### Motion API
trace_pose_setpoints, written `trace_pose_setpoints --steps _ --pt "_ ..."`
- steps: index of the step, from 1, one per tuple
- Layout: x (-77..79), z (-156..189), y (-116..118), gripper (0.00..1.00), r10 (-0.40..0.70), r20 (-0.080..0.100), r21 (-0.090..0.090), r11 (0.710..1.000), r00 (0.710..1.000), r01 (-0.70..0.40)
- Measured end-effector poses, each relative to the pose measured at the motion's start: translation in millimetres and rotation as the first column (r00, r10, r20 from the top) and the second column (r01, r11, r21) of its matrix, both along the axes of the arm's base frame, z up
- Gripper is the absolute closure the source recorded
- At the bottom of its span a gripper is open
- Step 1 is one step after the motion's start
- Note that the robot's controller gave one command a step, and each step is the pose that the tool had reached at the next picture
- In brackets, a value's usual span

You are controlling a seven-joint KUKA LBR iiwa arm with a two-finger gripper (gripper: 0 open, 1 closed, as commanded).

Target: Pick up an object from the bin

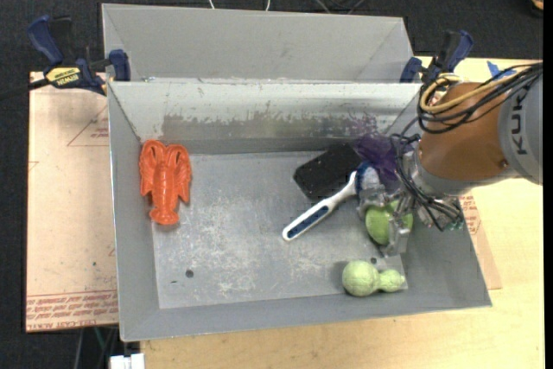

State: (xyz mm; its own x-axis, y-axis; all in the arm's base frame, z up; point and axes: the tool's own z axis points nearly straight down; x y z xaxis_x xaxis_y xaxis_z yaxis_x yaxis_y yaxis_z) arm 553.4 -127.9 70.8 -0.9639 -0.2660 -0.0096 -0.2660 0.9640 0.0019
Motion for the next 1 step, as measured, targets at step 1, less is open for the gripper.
trace_pose_setpoints --steps 1 --pt "31.9 43.8 25.9 1.0 0.446 0.005 -0.003 0.895 0.895 -0.446"
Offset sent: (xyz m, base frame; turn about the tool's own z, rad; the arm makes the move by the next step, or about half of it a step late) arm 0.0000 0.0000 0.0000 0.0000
